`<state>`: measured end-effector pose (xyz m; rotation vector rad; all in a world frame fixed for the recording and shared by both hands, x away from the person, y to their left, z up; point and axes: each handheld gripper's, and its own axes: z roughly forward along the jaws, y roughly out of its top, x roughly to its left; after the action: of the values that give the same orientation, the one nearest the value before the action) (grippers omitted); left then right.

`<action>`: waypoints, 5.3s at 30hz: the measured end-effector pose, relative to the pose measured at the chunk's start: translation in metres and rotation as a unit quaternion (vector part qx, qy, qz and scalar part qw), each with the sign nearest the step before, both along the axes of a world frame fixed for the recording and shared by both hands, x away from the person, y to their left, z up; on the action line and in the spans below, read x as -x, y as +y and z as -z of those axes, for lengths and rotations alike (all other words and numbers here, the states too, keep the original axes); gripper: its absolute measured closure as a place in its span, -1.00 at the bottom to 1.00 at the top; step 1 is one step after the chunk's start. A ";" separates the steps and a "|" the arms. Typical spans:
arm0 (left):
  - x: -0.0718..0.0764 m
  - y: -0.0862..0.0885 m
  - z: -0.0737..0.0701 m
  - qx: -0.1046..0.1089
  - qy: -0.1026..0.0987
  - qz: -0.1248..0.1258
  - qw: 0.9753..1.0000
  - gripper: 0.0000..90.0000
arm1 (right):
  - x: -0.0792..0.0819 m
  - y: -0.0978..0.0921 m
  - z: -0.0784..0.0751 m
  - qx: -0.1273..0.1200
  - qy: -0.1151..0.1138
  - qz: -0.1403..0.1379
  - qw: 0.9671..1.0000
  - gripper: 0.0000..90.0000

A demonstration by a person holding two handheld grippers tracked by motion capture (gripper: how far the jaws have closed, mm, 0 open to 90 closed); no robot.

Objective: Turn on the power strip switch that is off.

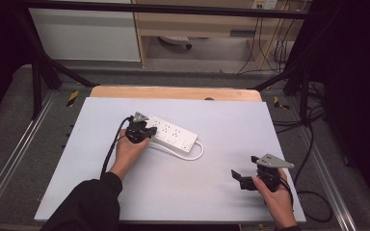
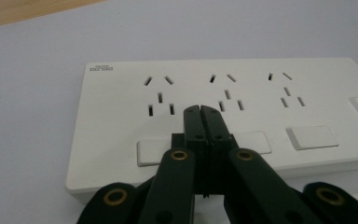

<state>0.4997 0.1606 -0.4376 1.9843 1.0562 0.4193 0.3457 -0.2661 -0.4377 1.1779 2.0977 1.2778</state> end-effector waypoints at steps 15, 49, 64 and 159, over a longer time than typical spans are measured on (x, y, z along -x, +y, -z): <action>-0.002 0.002 0.000 0.010 0.000 -0.006 1.000 1.00 | 0.000 0.000 0.000 -0.002 -0.002 0.000 1.000 -0.94; -0.002 0.006 -0.010 0.041 -0.010 -0.044 0.998 -0.01 | 0.001 0.000 -0.001 -0.002 -0.003 -0.001 1.000 -0.94; 0.004 0.011 -0.023 0.050 -0.012 -0.051 0.997 -0.75 | 0.000 0.000 0.000 -0.001 0.000 -0.001 1.000 -0.95; 0.194 0.126 0.002 0.053 -0.016 -0.001 0.998 -0.80 | -0.008 -0.006 0.010 0.030 0.039 0.052 0.997 -0.94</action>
<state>0.3059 0.2870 -0.4401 1.8780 1.0390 0.3860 0.3538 -0.2725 -0.4477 1.3107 2.0846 1.1331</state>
